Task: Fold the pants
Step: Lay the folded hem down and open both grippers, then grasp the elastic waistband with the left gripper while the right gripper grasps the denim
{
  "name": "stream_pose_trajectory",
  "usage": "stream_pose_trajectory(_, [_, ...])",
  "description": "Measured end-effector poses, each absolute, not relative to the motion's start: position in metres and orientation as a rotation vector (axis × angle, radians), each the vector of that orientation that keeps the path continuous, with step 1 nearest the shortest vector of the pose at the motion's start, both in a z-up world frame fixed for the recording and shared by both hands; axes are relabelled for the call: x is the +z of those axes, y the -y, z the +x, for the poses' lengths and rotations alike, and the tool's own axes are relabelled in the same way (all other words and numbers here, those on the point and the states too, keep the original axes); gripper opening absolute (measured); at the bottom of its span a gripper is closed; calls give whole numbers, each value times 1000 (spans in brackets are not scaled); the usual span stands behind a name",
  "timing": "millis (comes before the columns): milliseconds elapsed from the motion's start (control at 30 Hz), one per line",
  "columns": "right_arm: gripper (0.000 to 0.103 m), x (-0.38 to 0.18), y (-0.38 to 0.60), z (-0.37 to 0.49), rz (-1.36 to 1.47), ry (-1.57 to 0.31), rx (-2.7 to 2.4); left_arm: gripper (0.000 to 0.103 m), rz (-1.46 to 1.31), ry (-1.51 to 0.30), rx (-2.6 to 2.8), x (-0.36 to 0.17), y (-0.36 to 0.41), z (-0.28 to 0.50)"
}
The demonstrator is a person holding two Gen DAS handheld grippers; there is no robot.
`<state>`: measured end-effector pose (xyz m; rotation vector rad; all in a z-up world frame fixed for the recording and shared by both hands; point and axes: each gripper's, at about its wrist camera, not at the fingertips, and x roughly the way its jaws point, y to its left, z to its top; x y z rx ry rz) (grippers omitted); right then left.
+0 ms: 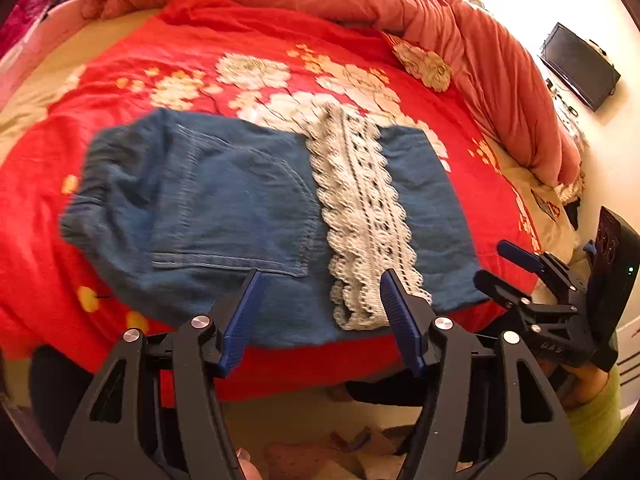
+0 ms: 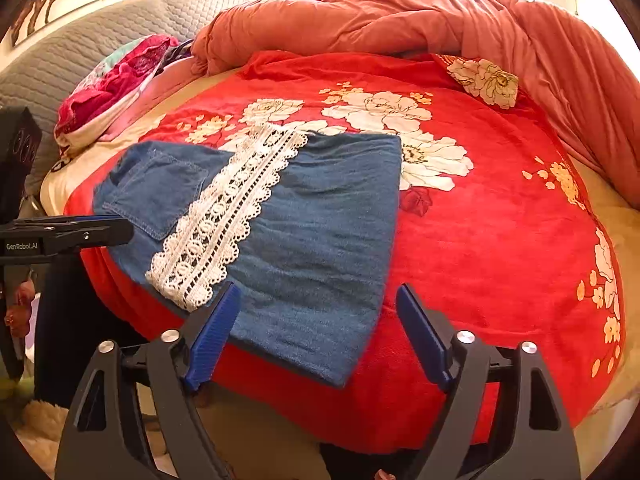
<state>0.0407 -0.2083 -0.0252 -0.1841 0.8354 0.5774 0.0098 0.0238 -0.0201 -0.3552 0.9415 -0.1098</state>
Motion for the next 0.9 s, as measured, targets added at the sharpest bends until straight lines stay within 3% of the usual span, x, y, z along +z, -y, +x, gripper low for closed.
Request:
stream_pose_trajectory(67, [82, -21, 208, 40, -181, -826, 576, 60, -350, -926, -88, -16, -30, 7])
stream_pose_trajectory(133, [93, -17, 205, 39, -181, -817, 574, 64, -344, -908, -70, -11, -37, 2])
stream_pose_trajectory(333, [94, -3, 189, 41, -192, -787, 580, 74, -378, -877, -18, -6, -64, -7])
stream_pose_trajectory(900, [94, 23, 99, 60, -268, -787, 760, 76, -505, -870, 129, -23, -143, -34])
